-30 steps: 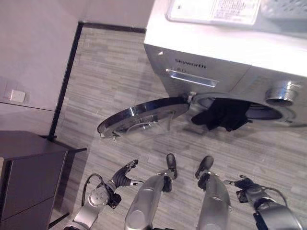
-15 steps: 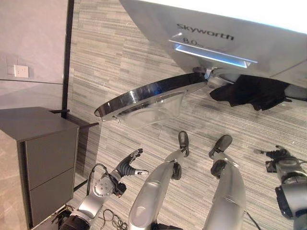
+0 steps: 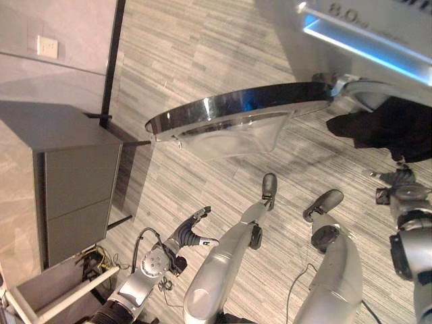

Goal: Grab the laundry basket,head to the washer,open it,put in the laundry and shut it.

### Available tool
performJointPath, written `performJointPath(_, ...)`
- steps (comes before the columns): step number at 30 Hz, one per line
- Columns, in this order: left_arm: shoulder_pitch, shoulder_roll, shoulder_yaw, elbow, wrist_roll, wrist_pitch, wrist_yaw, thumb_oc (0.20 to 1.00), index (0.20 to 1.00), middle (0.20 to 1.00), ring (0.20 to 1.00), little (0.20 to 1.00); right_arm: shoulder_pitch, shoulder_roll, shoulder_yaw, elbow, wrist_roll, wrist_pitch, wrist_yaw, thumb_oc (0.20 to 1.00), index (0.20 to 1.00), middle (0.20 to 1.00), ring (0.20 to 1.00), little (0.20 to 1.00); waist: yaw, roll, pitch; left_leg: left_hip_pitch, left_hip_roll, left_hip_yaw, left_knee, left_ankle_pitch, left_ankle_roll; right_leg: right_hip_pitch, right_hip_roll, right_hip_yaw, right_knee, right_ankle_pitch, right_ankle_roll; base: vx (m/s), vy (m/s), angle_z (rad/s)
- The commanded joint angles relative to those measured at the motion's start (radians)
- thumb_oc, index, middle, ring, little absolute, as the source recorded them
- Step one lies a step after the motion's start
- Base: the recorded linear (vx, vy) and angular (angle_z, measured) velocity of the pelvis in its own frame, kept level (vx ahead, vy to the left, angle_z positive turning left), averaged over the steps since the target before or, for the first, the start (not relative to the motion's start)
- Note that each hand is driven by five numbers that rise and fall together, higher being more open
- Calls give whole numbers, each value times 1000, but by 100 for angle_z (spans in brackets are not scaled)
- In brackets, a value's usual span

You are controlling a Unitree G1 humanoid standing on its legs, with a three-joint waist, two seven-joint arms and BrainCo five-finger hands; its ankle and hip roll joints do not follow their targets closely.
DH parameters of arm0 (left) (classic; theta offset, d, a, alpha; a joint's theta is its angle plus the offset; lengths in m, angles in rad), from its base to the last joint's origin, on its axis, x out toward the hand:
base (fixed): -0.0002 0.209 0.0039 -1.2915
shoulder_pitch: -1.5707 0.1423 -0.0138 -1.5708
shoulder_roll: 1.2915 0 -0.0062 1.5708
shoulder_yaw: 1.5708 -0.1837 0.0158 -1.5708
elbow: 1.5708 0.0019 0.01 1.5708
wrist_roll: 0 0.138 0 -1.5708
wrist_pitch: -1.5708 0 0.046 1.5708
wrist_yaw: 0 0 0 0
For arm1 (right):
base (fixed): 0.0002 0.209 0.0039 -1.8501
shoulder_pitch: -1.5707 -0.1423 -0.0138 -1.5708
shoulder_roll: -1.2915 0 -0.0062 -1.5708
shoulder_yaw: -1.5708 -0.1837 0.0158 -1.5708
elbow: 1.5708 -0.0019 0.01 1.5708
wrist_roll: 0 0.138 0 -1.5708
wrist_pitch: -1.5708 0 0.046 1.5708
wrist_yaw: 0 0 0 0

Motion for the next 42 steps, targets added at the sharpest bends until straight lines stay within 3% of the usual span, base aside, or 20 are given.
performJointPath(1, -7, -2, -18, -27, 4, -26, 25, 1000, 1000, 1000, 1000, 1000, 55, -147, 9, 95, 75, 0, -20, 1000, 1000, 1000, 1000, 1000, -20, 122, -1, -113, 53, 23, 65, -11, -88, 13, -8, 87, -130, 53, 147, 25, -73, 2)
performJointPath(7, -7, 9, 10, -58, -15, -30, 32, 1000, 1000, 1000, 1000, 1000, -6, -250, 28, 131, 105, 9, 2, 1000, 1000, 1000, 1000, 1000, -16, 128, 4, -144, 58, 33, 54, 1, -100, -36, -9, 101, -118, 47, 152, 26, -45, -1)
performJointPath(13, -32, -1, 8, -49, -17, -43, 50, 1000, 1000, 1000, 1000, 1000, -75, -252, 47, 93, 160, -30, 4, 1000, 1000, 1000, 1000, 1000, -17, 121, 13, -158, 65, 36, 48, 2, -101, -66, -1, 104, -106, 42, 158, 23, -21, -2)
performJointPath(25, -44, 14, 8, -52, -15, -67, 91, 1000, 1000, 1000, 1000, 1000, -303, -150, 168, -74, 226, -120, -34, 1000, 1000, 1000, 1000, 1000, 6, 98, 24, -185, 74, 2, 28, 22, -117, -82, 24, 59, -119, 34, 148, 11, -34, 2)
performJointPath(30, -37, 10, 40, -30, -22, -74, 131, 1000, 1000, 1000, 1000, 1000, -304, 9, 154, -257, 340, -178, -60, 1000, 1000, 1000, 1000, 1000, -9, 58, 41, -195, 85, 10, 22, 18, -117, -89, 50, 54, -135, 45, 141, -4, 4, -3)
performJointPath(31, -40, 10, 38, -27, -22, -76, 134, 1000, 1000, 1000, 1000, 1000, -305, 43, 155, -284, 348, -187, -67, 570, 570, 570, 570, 570, -13, 50, 43, -196, 86, 10, 22, 17, -117, -88, 53, 51, -140, 47, 139, -14, -16, -13)
performJointPath(32, -44, 11, 36, -23, -23, -77, 139, 1000, 1000, 1000, 1000, 1000, -311, 74, 152, -298, 363, -195, -73, 376, 376, 376, 376, 376, -14, 43, 43, -197, 86, 8, 23, 16, -117, -83, 55, 48, -145, 48, 137, -12, -14, -14)
performJointPath(33, -45, 13, 28, -22, -24, -79, 139, 1000, 1000, 1000, 1000, 1000, -321, 103, 159, -301, 363, -196, -75, 244, 244, 244, 244, 244, -11, 39, 40, -196, 86, 7, 24, 16, -117, -80, 55, 45, -148, 48, 136, -9, -1, -9)
performJointPath(36, -45, 27, 6, -23, -34, -88, 147, 1000, 1000, 1000, 1000, 1000, -373, 182, 184, -306, 380, -205, -89, 200, 200, 200, 200, 200, -5, 30, 26, -189, 88, 2, 25, 13, -117, -63, 57, 32, -151, 49, 132, -4, 12, -2)
performJointPath(42, -39, 41, -4, -25, -41, -93, 156, 1000, 1000, 1000, 1000, 1000, -402, 158, 169, -371, 380, -242, -156, 200, 200, 200, 200, 200, 1, 19, 5, -171, 91, -2, 23, 15, -122, -26, 55, 11, -169, 52, 131, -7, 7, 5)
